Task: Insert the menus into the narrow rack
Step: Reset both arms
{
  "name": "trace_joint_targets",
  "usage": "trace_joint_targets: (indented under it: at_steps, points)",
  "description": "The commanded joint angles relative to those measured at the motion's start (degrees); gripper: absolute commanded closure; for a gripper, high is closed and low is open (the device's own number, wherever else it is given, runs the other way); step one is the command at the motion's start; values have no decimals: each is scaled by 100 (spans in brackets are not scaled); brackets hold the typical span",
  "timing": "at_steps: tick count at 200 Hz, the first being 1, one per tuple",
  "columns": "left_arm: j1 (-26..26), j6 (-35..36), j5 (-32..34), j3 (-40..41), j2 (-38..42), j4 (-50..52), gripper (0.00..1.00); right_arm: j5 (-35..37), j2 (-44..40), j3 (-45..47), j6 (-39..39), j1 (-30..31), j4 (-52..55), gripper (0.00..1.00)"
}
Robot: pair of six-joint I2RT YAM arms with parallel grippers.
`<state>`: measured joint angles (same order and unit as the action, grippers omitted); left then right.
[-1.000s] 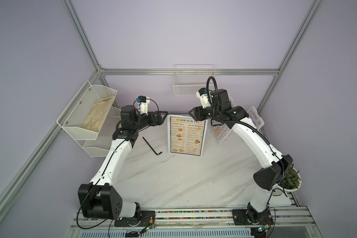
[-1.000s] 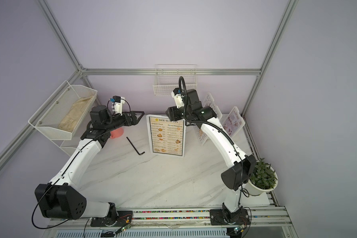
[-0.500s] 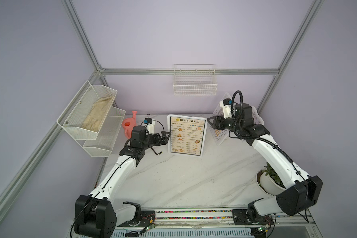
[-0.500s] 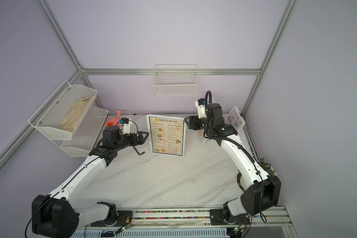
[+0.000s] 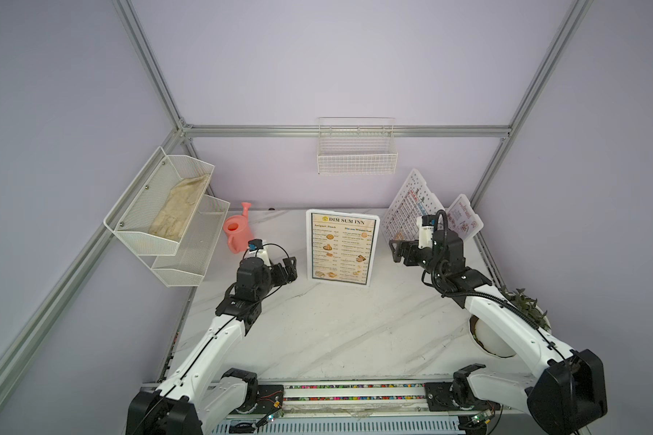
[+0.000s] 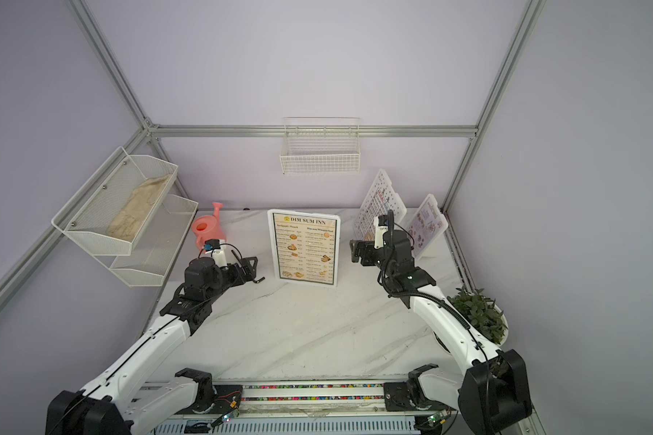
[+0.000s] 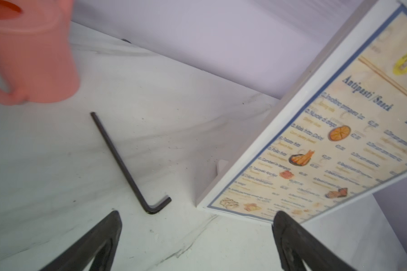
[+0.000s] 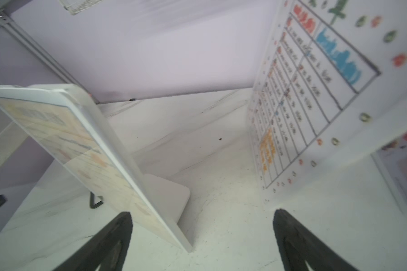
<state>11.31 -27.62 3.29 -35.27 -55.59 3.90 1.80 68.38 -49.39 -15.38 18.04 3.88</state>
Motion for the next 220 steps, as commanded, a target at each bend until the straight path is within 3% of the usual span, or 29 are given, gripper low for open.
trace_joint_targets:
  at_steps: [1, 18, 31, 53, 71, 103, 126, 144, 177, 198, 214, 220]
  points:
    - [-56, 291, 1838, 373, 380, -249, 0, 1623, -26, 550, 240, -64, -965, 4]
    - [-85, 1019, 2361, 510, 355, -472, 0, 2046, 89, 895, 591, -147, -1418, 3]
    - [-109, 1125, 2832, 553, 162, -663, 0, 2057, 251, 1071, 886, -278, -1678, 3]
    - [-142, 1988, 2985, 838, -256, -1559, 0, 2024, 568, 1232, 1033, -552, -1937, 3]
    - [-194, 2402, 3038, 1127, -554, -2387, 0, 1677, 763, 1617, 1080, -804, -2808, 3]
    - [-421, 2638, 2634, 1544, -1162, -3805, 0, 932, 1285, 2031, 1322, -1161, -4094, 3]
    - [-635, 2693, 1819, 1700, -1838, -4912, 0, 297, 1669, 2303, 1294, -1430, -5033, 3]
    - [-672, 2917, 1552, 1796, -2471, -5913, 0, 195, 1836, 2360, 1510, -1476, -5265, 3]
    - [-918, 2829, 1349, 1751, -3586, -6822, 0, 1, 2298, 2527, 1440, -1635, -5808, 3]
    - [-982, 2630, 1309, 1318, -3391, -5662, 0, -4, 2873, 2784, 1423, -1652, -6725, 3]
    - [-1061, 2600, 1176, 1360, -3434, -5800, 0, 85, 3498, 2913, 1401, -1654, -7706, 3]
    - [-1061, 2635, 1183, 1357, -3457, -5839, 0, 151, 3412, 2830, 1355, -1650, -7445, 3]
